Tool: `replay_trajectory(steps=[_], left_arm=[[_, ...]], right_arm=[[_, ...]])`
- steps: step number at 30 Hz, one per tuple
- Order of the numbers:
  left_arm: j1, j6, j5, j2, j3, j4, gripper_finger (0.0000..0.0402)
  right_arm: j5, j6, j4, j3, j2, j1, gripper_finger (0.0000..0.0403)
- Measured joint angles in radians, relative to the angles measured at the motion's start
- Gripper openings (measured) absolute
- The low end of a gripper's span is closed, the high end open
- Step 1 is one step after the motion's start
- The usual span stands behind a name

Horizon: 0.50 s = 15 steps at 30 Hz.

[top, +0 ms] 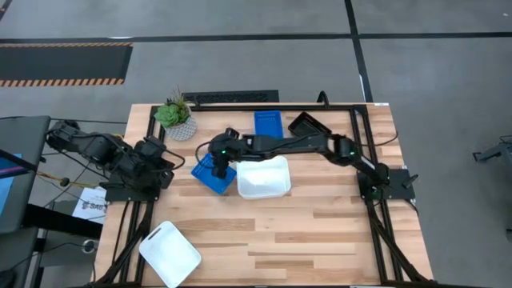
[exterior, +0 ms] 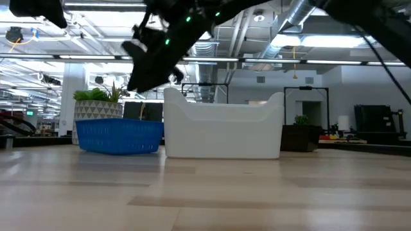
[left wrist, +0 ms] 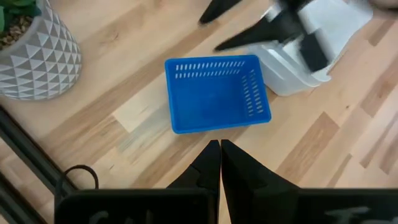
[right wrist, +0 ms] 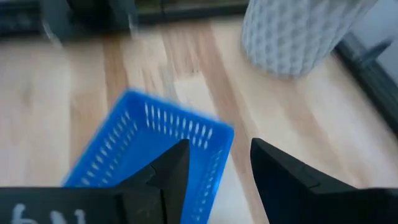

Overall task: Stack baskets by color
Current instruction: Stack the blue bin on top of the stacked blue bins

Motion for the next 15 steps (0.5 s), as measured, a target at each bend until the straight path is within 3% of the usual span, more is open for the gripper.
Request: replay_trajectory(steps=[9,15], left_arm=[[-0.004,0.016,0.001,0.010,0.000,-0.004,0.0000],[-0.004,0.025,0.002,0.015,0.000,-0.004,0.0000]], right_arm=[[-0.047,-0.005,-0.234,0.258,0.205,-0.025,0.0198],[-0.051,0.003,-0.278,0.263,0.208,-0.040,0.0195]])
